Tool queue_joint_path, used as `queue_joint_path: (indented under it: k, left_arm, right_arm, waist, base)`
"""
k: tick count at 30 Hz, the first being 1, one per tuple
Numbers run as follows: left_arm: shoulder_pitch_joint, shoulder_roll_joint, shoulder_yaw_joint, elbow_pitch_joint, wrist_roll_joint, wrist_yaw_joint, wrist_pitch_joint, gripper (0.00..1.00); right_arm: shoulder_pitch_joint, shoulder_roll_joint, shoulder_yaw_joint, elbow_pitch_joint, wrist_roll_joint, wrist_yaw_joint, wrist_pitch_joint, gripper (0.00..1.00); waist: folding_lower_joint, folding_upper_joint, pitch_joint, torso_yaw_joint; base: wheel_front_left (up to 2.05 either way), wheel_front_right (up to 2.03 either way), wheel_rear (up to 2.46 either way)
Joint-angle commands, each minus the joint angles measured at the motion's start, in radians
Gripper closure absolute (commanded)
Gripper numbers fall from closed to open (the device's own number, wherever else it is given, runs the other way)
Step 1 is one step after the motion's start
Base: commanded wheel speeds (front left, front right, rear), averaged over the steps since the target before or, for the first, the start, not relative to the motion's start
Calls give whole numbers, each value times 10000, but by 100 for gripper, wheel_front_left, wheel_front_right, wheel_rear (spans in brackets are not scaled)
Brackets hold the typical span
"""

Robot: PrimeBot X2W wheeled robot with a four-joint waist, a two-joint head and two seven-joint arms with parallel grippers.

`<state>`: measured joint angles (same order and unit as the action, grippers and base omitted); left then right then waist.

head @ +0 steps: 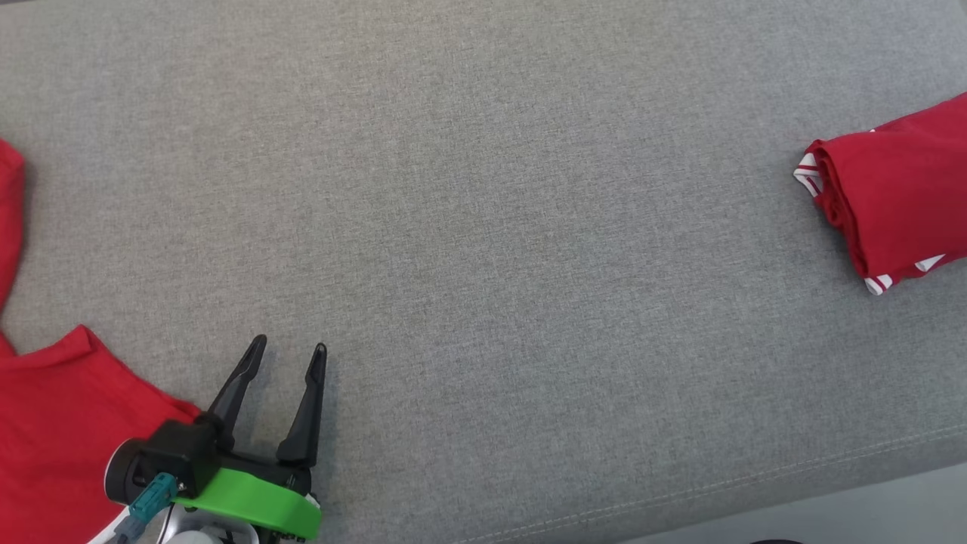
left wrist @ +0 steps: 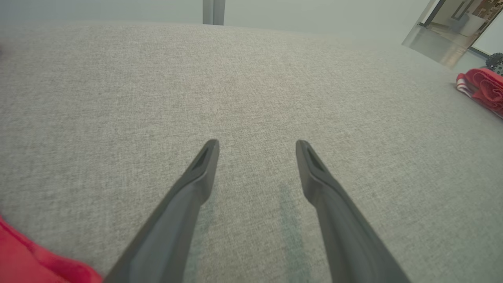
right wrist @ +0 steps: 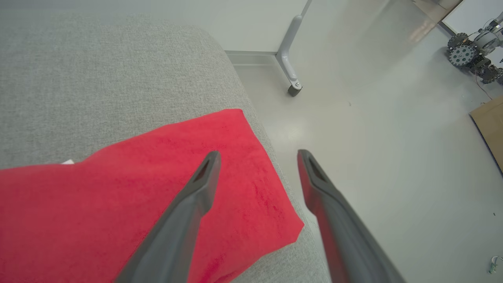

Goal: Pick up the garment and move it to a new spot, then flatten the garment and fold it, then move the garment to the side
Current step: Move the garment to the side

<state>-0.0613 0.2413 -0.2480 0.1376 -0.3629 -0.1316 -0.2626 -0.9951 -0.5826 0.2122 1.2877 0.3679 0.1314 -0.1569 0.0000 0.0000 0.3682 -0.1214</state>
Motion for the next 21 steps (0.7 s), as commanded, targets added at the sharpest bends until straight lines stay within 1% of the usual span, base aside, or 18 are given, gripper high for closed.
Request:
queue_joint_path:
  k: [1, 5, 8, 13, 16, 19, 20, 21]
  left_arm:
    - [-16, -40, 57, 14, 27, 16, -26, 0]
    - [210, -217, 120, 119, 0, 16, -26, 0]
    - [382, -379, 96, 266, -64, 16, -26, 0]
    - [1014, -655, 653, 742, -204, 48, -26, 0]
    - [1533, -671, 987, 874, -104, 48, -26, 0]
    - [2014, -620, 1286, 824, 19, 48, -26, 0]
    - [2014, -620, 1286, 824, 19, 48, -26, 0]
    - [2300, -591, 1549, 722, 141, 48, -26, 0]
  right_arm:
    - [62, -76, -63, 18, -286, -16, -203, 0]
    - [-111, 152, -265, -69, -783, -16, -813, 0]
    - [262, 151, -600, -720, -743, -16, -1065, 0]
    - [2280, -66, -1240, -3434, -361, -16, -1083, 0]
    - [3946, 99, -1666, -5135, -107, -16, -1080, 0]
    - [5532, 136, -2078, -6775, -165, -17, -1081, 0]
    - [5532, 136, -2078, -6775, -165, -17, -1081, 0]
    - [7076, 655, -2607, -8333, -306, -14, -1080, 0]
  waist:
    - [0, 0, -154, 2]
    - [0, 0, -713, 30]
    - [0, 0, -1416, 261]
    - [0, 0, -2765, 734]
    - [0, 0, -3390, 886]
    - [0, 0, -3757, 1021]
    - [0, 0, -3757, 1021]
    - [0, 0, -3945, 1189]
  base:
    - [0, 0, 0]
    - [0, 0, 0]
    - [0, 0, 0]
    - [0, 0, 0]
    - [0, 0, 0]
    - [0, 0, 0]
    - [0, 0, 0]
    - [0, 0, 0]
